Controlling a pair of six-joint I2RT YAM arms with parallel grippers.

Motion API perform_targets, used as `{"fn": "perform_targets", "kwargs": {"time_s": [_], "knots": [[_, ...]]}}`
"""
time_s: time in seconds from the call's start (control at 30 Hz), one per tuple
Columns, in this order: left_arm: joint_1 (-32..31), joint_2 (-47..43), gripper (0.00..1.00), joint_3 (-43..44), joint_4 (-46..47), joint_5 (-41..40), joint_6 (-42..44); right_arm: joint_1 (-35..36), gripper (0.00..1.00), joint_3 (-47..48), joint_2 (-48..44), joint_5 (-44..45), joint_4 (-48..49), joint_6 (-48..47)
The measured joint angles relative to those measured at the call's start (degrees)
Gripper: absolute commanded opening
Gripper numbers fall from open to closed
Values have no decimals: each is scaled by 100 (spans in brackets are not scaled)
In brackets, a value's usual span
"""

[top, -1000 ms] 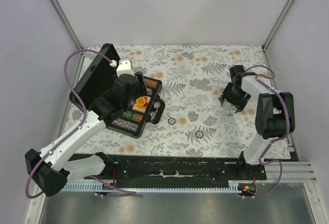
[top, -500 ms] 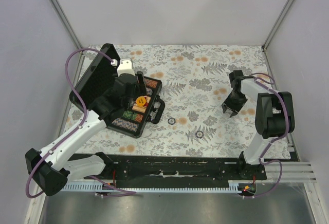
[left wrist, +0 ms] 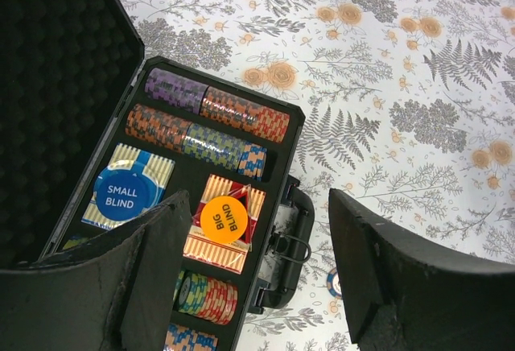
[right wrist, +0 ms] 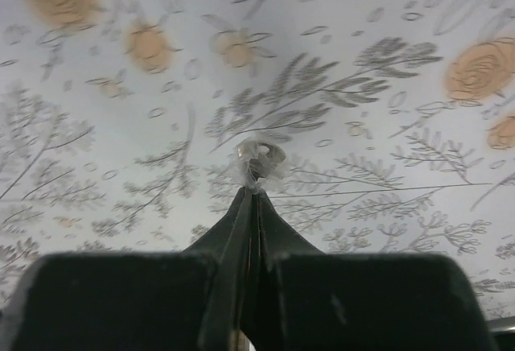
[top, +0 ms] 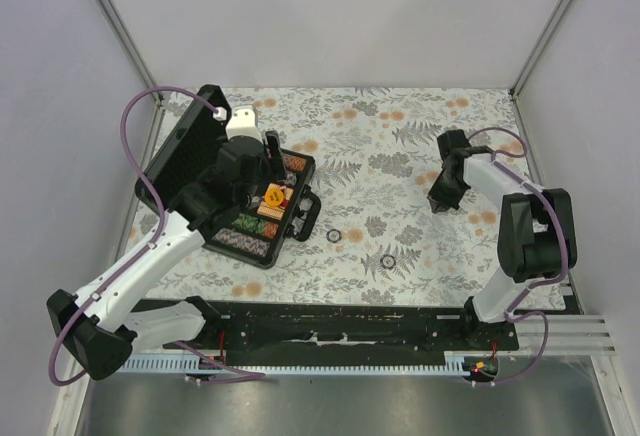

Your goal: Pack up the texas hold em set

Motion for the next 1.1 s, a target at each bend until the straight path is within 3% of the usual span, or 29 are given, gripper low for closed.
{"fn": "perform_targets", "kwargs": {"time_s": [0.27, 0.57, 0.87, 1.1], "knots": [[0, -293, 74, 0, -205, -48, -2, 1335, 2, 1141, 50, -289, 186, -214], [0, -887, 72, -48, -612, -393, -7, 2900, 2, 3093, 1003, -1152, 1226, -737], [0, -1272, 72, -68, -984, -726, -33, 3853, 4, 4583, 2520, -1777, 1694, -1292], [0, -1325, 72, -133, -1163, -837, -35, 4363, 10, 5228, 3150, -1882, 1639, -1567]]}}
